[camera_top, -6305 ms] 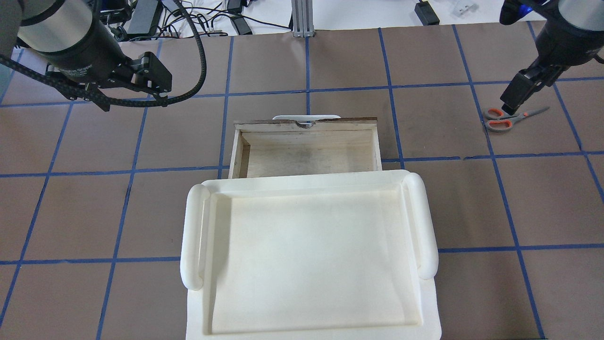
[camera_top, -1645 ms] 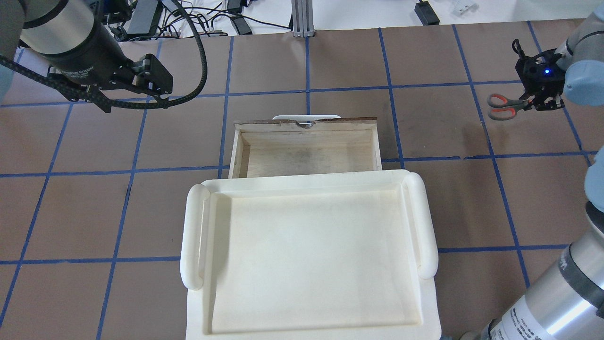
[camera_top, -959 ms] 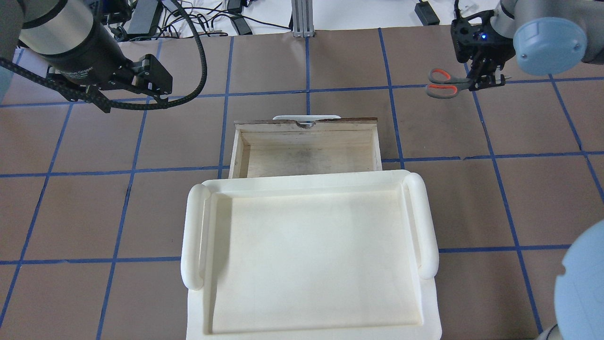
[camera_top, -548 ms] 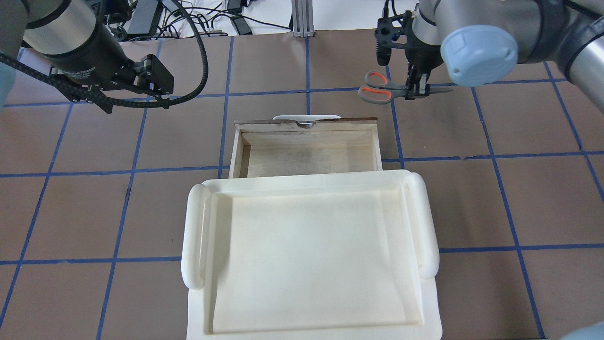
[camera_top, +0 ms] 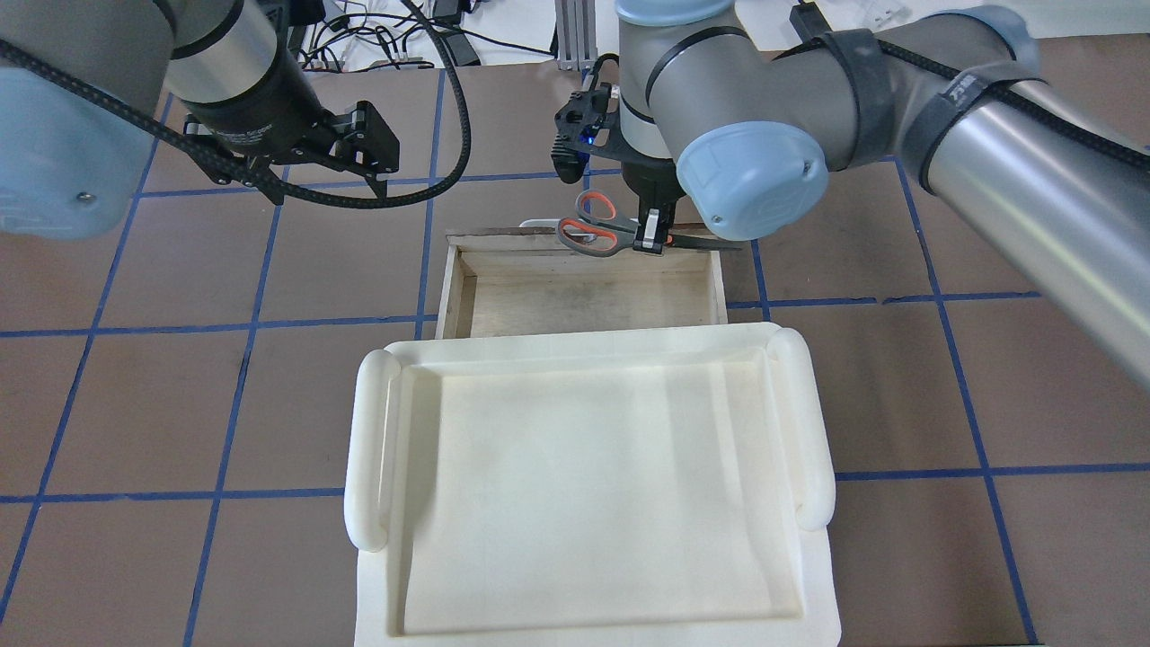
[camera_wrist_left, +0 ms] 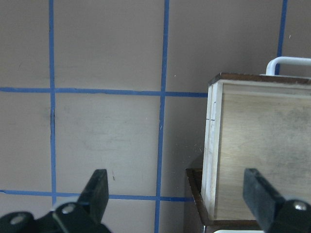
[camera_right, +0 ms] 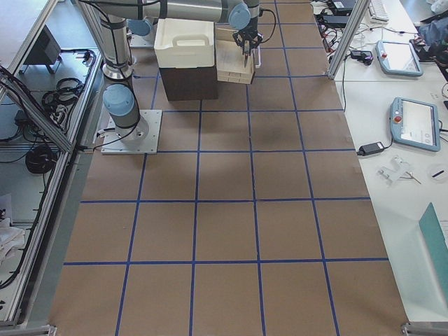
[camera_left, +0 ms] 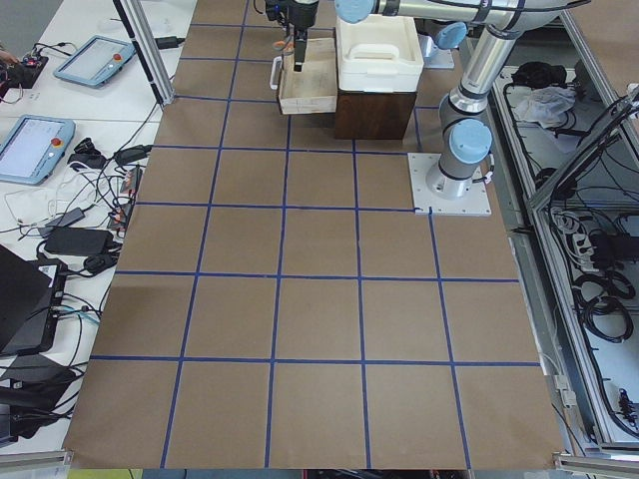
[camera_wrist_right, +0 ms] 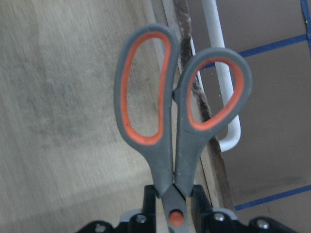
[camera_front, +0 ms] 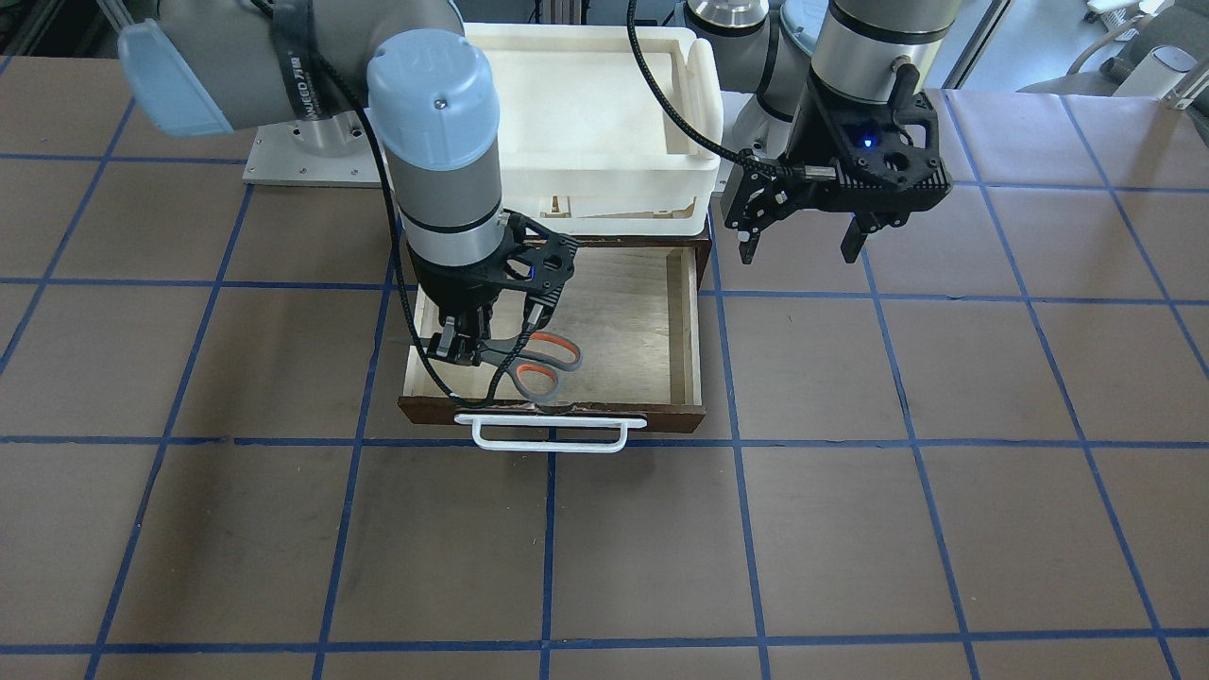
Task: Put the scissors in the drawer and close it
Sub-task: 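Carry the scissors with the right gripper over the open drawer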
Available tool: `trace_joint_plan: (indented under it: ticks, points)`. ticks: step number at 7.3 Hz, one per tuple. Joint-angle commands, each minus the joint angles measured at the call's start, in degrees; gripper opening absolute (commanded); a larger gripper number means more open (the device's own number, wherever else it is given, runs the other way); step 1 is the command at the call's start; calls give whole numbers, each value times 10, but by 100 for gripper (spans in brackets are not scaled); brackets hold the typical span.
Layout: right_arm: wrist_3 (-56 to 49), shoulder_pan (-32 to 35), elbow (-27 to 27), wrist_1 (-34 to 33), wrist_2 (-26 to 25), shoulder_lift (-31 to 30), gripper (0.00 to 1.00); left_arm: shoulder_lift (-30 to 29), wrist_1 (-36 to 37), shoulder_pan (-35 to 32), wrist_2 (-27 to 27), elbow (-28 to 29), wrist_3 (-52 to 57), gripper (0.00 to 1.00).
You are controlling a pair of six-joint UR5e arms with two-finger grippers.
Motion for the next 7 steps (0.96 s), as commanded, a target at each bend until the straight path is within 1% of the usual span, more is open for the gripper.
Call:
trace_joint_plan:
  ticks: [1, 3, 4, 6, 7]
  points:
    - [51, 34, 2, -5, 4, 4, 0, 13, -4, -4, 2, -2, 6, 100]
    - [45, 56, 6, 5, 7, 11, 0, 19, -8, 6, 4, -1, 14, 100]
    - [42, 63, 14, 5, 7, 12, 0, 26, -18, 20, 4, -1, 37, 100]
    - [4, 66, 29, 6, 7, 21, 0, 35, -29, 31, 3, -3, 44, 100]
    - [4, 66, 37, 5, 8, 22, 0, 36, -29, 31, 2, -7, 44, 100]
